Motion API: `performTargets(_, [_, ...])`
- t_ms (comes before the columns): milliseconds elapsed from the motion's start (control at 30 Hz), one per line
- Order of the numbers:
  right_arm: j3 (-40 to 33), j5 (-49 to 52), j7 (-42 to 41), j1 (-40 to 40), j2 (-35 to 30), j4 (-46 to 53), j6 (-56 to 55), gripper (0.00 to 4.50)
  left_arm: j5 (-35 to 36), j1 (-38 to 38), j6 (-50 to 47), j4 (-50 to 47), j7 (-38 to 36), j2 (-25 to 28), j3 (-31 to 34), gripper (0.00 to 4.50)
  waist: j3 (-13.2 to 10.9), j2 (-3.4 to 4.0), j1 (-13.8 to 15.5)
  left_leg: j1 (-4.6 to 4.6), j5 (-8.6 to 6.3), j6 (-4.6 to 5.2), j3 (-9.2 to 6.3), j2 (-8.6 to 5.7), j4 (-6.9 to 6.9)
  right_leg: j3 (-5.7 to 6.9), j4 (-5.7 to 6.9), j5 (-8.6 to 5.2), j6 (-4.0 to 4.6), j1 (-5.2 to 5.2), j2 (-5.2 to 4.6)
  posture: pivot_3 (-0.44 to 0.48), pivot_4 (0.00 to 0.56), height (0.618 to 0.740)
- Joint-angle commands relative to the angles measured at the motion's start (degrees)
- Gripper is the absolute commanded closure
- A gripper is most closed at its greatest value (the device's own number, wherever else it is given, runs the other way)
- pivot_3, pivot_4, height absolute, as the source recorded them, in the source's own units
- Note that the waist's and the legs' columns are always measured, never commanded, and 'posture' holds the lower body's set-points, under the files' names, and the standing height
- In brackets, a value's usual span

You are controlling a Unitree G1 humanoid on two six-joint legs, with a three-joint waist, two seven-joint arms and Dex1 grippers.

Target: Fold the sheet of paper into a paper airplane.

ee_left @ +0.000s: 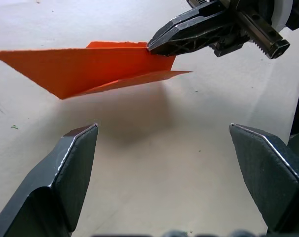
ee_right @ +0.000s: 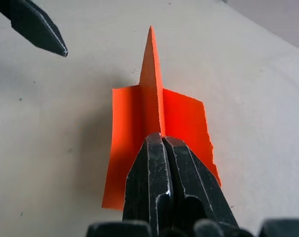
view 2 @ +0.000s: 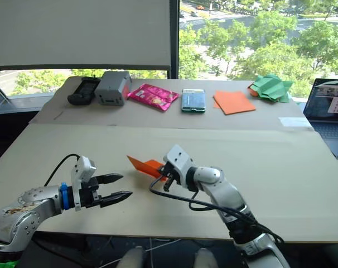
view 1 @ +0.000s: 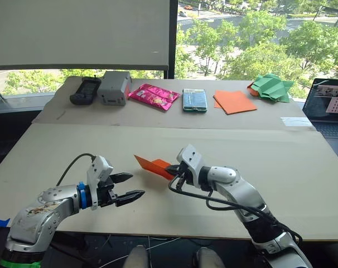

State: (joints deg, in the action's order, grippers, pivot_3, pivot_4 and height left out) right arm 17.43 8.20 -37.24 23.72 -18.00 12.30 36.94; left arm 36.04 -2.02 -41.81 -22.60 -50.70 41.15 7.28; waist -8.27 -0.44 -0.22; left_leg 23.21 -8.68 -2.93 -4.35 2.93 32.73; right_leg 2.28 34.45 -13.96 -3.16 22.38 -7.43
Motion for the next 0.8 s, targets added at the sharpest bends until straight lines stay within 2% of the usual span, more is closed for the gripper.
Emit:
performTargets(33, [-4.57,1.63,3.69,-1.10,0.42,6.08,4.24,4.41,0.86,-2.88,1.49,-2.64,0.41,-0.46,0.16,0.00,0.00,0.00,0.19,0.02,0.00,0.00,0.00,0.00,0.00,0.00,0.00,0.00,0.00,0.00,0.00,0.000,0.150,0.702])
performTargets(233, [-12.97,0.00,13.41,-1.96,0.68,11.23,10.76,4.41,1.40,-6.57,1.85,-3.73,0.26,-1.44,-1.03,0.00,0.00,0.01,0.38,0.03,0.00,0.00,0.00,-0.01,0.01,0.00,0.00,0.00,0.00,0.00,0.00,0.000,0.150,0.702])
performTargets(367, [-20.89,-3.69,24.02,-1.78,1.79,10.29,13.26,4.41,0.89,-10.16,2.84,-3.73,0.03,-2.94,-3.18,0.00,0.00,0.01,0.91,0.04,0.00,0.00,0.01,-0.03,0.05,0.00,-0.01,0.00,0.00,-0.02,0.00,0.000,0.150,0.702])
performTargets(500, [-25.48,-7.90,32.09,-2.12,1.93,7.76,13.82,4.41,0.32,-12.98,3.94,-3.21,-0.28,-4.21,-5.35,0.00,0.01,0.02,0.86,0.06,0.01,0.01,0.01,-0.05,0.08,0.00,-0.02,0.00,0.00,-0.05,0.00,0.000,0.150,0.702])
performTargets(600, [-28.51,-8.99,35.58,-2.75,2.42,6.07,14.03,4.41,0.61,-15.01,4.16,-3.30,-0.69,-5.05,-6.84,0.00,0.02,0.06,0.81,0.05,0.14,0.23,0.01,-0.05,0.08,0.00,0.00,0.01,-0.01,-0.09,0.00,0.000,0.150,0.702])
performTargets(800, [-30.61,-8.28,36.35,-3.96,2.17,3.03,12.83,4.41,0.31,-17.68,4.89,-3.20,-1.60,-5.67,-8.55,0.00,0.03,0.10,0.41,0.03,0.30,0.49,0.00,-0.05,0.08,-0.03,0.06,0.01,-0.02,-0.13,0.00,0.000,0.150,0.702])
